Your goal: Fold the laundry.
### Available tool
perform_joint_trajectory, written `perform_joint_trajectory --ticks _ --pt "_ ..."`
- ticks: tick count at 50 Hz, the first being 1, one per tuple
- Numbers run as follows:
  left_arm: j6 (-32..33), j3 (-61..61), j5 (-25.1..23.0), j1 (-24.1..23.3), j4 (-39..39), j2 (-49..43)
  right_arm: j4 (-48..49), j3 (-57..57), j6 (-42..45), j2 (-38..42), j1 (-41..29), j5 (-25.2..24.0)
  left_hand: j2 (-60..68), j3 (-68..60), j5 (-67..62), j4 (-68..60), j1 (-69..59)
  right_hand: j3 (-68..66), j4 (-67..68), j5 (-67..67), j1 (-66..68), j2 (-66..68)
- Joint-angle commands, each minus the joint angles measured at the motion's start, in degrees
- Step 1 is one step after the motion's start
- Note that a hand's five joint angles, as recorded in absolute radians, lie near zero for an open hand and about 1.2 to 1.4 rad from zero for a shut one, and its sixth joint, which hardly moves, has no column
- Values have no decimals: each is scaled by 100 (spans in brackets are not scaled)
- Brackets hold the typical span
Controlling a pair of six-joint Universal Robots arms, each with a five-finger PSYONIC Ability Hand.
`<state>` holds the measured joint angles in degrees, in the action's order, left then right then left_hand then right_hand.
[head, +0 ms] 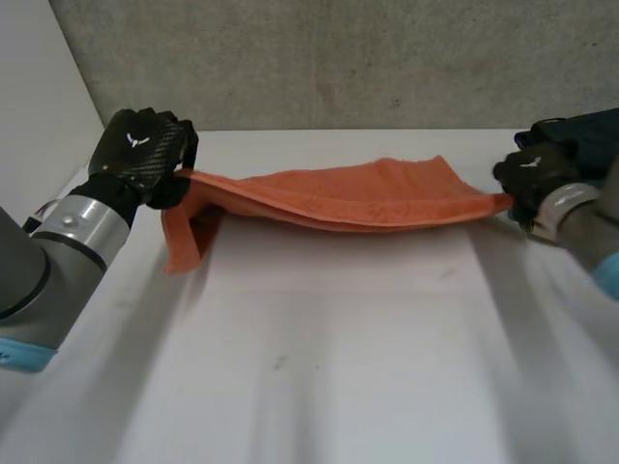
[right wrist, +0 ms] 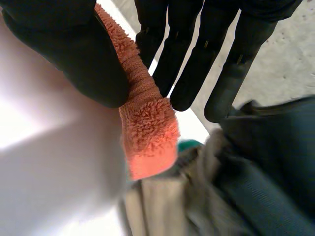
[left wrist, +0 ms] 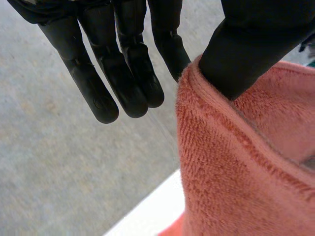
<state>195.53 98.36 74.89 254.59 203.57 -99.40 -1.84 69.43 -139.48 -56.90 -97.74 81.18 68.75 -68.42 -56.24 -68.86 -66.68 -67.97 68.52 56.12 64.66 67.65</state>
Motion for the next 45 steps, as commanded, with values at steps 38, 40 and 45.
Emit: perform_joint_trajectory --ticks 38,40,45 --pt "48 -4036 667 301 1211 -1505 2962 -1495 -949 -734 -483 944 1125 -1158 -1376 -1114 -1332 -1203 1148 1388 1534 1235" --pt "-15 -3913 676 345 1142 -1373 2901 -1424 -958 -743 -491 909 1125 -1158 -1376 -1114 -1332 -1203 1148 1388 1534 1235" --pt "11 -3193 650 451 782 -1152 2479 -1091 -949 -752 -588 865 1125 -1158 -1376 -1114 -1332 -1203 1148 1388 1534 1235"
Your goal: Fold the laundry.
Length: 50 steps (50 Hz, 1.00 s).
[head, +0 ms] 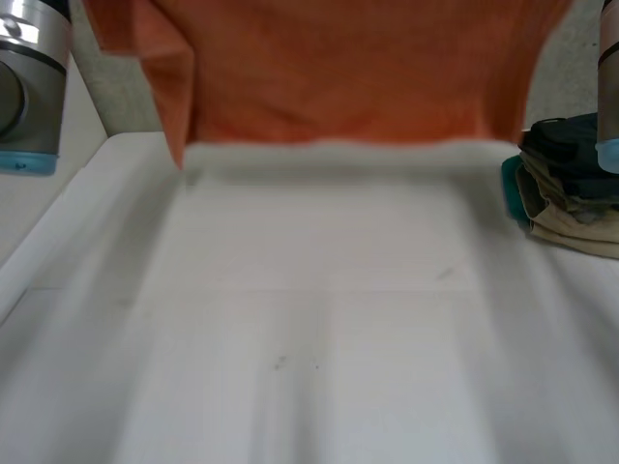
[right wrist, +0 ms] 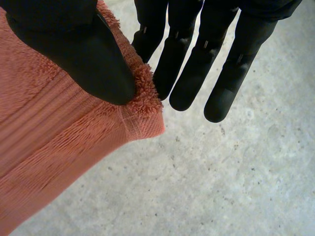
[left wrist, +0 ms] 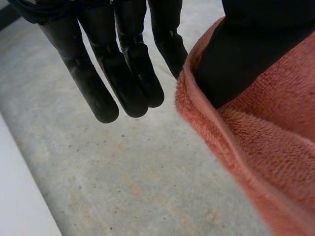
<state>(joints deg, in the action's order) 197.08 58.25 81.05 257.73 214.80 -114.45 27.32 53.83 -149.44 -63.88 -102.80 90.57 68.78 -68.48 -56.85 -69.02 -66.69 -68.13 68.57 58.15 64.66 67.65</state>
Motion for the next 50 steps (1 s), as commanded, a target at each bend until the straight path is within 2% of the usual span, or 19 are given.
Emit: perform_joint_trajectory --ticks 1,8,12,16,20,23,26,27,29,31,37,43,47,50 --pt "-126 1072 25 138 -456 406 -525 558 38 -54 -91 -101 1122 -1152 -1315 -1098 -1331 -1187 1143 1185 1534 1235" --pt "-82 2356 -80 216 -659 705 -1185 1480 -6 33 -100 -453 1122 -1152 -1315 -1098 -1331 -1187 1143 1185 1534 1235" --pt "6 3252 -396 418 -659 705 -1343 2078 21 261 -100 -532 1122 -1152 -1315 -1098 -1331 -1187 1143 1185 1534 1235" --pt "295 4008 -765 498 -650 600 -1379 2614 29 578 -100 -550 1122 -1152 -1315 -1098 -1331 -1187 1143 1185 1534 1235" --pt "813 4501 -985 646 -676 57 -1440 2949 73 842 -74 -576 941 -970 -1133 -916 -1149 -1187 1143 1185 1534 1235" --pt "1060 4590 -1003 787 -686 -129 -1510 3063 117 877 -30 -585 806 -835 -999 -781 -1015 -1187 1143 1185 1534 1235" --pt "1210 4616 -1003 963 -703 -218 -1563 3098 135 807 -30 -585 -234 205 42 259 26 -1187 1143 1185 1534 1235" --pt "1210 4607 -1012 990 -712 -226 -1581 3099 126 798 -21 -585 -654 625 462 679 445 -1187 1143 1185 1534 1235" --pt "1210 4607 -1073 1130 -729 -209 -1598 3090 117 798 -21 -594 -2351 2322 2159 2376 2142 -1187 1143 1185 1534 1235" --pt "1210 4607 -1152 1262 -729 -183 -1598 3072 91 789 -21 -602 -3062 3032 2869 3086 2853 -1187 1143 1185 1534 1235" --pt "1184 4546 -1513 1596 -817 -200 -1607 3098 108 693 93 -594 -3064 3035 2871 3089 2855 -1187 1143 1185 1534 1235" --pt "1157 4616 -1627 1904 -1440 -121 -1642 3160 126 693 120 -594 -3064 3035 2871 3089 2855 -1187 1143 1185 1534 1235" --pt "737 4590 -1969 1974 -2064 -103 -1642 3134 126 693 120 -602 -3131 3102 2939 3156 2922 -1187 1143 1185 1534 1235" --pt "429 4563 -2084 1974 -2206 -103 -1642 3116 126 693 111 -602 -3098 3068 2905 3122 2889 -1187 1143 1185 1534 1235"
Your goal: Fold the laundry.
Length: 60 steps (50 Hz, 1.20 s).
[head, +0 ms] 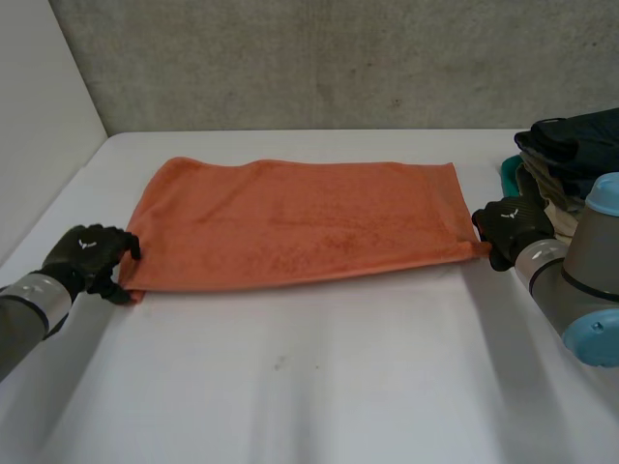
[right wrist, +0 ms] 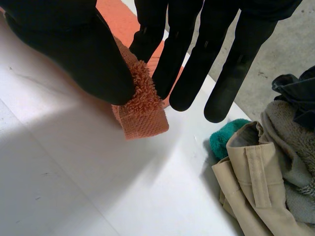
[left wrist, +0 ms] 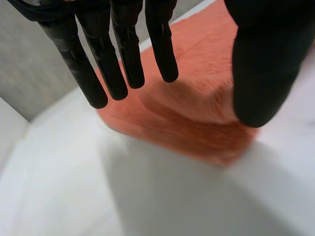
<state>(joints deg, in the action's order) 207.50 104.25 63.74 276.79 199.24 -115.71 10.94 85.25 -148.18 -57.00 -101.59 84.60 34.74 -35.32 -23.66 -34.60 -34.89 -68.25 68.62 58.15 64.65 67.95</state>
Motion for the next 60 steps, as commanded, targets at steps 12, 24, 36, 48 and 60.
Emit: perform_joint_trajectory --ticks 12,24,36,48,60 --pt "-1379 -335 -248 -546 -580 31 -13 18 0 13 17 4 357 -299 -464 -370 -341 -1175 1138 1185 1535 1205" --pt "-1309 -423 314 -731 -10 -205 -30 44 9 4 17 3 407 -349 -515 -421 -392 -1175 1138 1185 1535 1205" --pt "-835 -397 587 -661 370 -355 -13 -70 0 -22 210 100 357 -299 -464 -370 -341 -1175 1138 1185 1535 1205" --pt "62 -309 613 -503 563 -470 31 -79 -18 -48 245 118 374 -316 -481 -387 -358 -1175 1138 1185 1535 1205" --pt "115 -10 622 -582 528 -347 -39 -79 44 -66 219 74 4516 -4458 -4623 -4529 -4500 -1175 1138 1185 1535 1205"
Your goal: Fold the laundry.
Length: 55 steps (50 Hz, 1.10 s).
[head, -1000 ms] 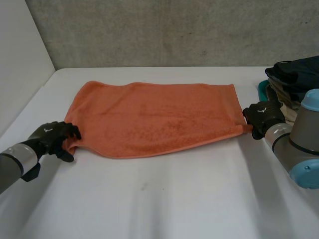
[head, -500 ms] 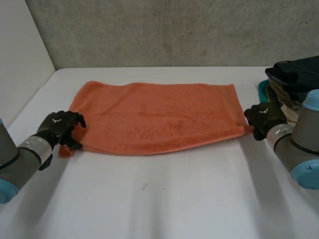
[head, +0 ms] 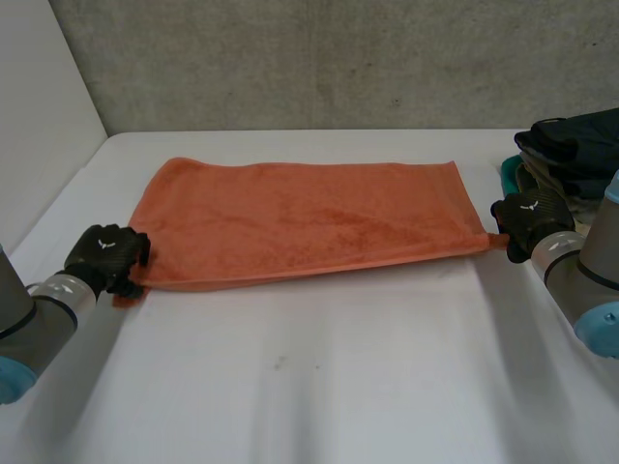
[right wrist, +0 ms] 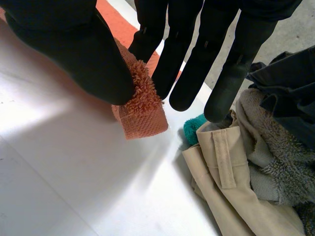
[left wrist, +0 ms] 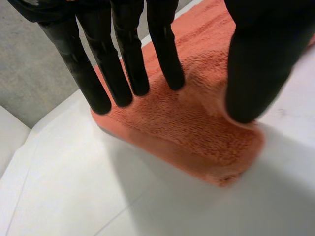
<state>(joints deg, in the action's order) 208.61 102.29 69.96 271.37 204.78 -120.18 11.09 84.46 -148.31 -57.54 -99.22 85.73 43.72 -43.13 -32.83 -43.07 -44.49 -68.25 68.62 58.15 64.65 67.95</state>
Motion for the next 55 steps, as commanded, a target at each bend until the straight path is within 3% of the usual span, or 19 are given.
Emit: perform_joint_trajectory --ticks 1,11,19,23,25,28,30,34,37,42,46,49,55 --pt "5 212 0 -31 -34 126 -63 1 66 -20 -19 -39 3628 -3687 -3717 -3693 -3551 -1175 1138 1185 1535 1205" --pt "49 537 -18 -31 -587 759 -1565 -113 1049 -468 -1 -101 3628 -3687 -3717 -3693 -3551 -1175 1138 1185 1535 1205" --pt "381 765 -26 57 -1949 2164 -3050 0 2191 -767 60 -65 3628 -3687 -3717 -3693 -3551 -1175 1138 1185 1535 1205" --pt "1329 1046 -26 250 -3152 2859 -3929 351 2815 -1136 271 -118 3628 -3687 -3717 -3693 -3551 -1175 1138 1185 1535 1205" --pt "2147 1240 -18 311 -3987 3167 -4219 562 3149 -1346 403 -144 3628 -3687 -3717 -3693 -3551 -1175 1138 1185 1535 1205" --pt "3085 1468 -35 417 -4873 3369 -4229 660 3291 -1444 465 -232 3628 -3687 -3717 -3693 -3551 -1175 1138 1185 1535 1205" --pt "3440 1521 -35 461 -5018 3361 -4238 695 3300 -1462 456 -416 3628 -3687 -3717 -3693 -3551 -1175 1138 1185 1535 1205" --pt "3714 1425 -35 452 -4659 3168 -4247 669 3344 -1313 482 -443 3628 -3687 -3717 -3693 -3551 -1175 1138 1185 1535 1205" --pt "3573 1031 -35 295 -3860 2607 -4081 424 3266 -1120 430 -312 3628 -3687 -3717 -3693 -3551 -1175 1138 1185 1535 1205" --pt "2994 55 44 -346 -2577 1605 -3202 -244 2502 -716 421 -48 3628 -3687 -3717 -3693 -3551 -1175 1138 1185 1535 1205" --pt "2458 -980 508 -611 -1391 666 -2595 -772 1947 -241 342 128 3628 -3687 -3717 -3693 -3551 -1175 1138 1185 1535 1205" --pt "2116 -1744 729 -742 -941 16 -2165 -1167 1824 -3 210 198 3628 -3687 -3717 -3693 -3551 -1175 1138 1185 1535 1205" --pt "1780 -3003 835 -1182 -799 -936 -917 -1835 1850 664 -89 453 3628 -3687 -3717 -3693 -3551 -1175 1138 1185 1535 1205"
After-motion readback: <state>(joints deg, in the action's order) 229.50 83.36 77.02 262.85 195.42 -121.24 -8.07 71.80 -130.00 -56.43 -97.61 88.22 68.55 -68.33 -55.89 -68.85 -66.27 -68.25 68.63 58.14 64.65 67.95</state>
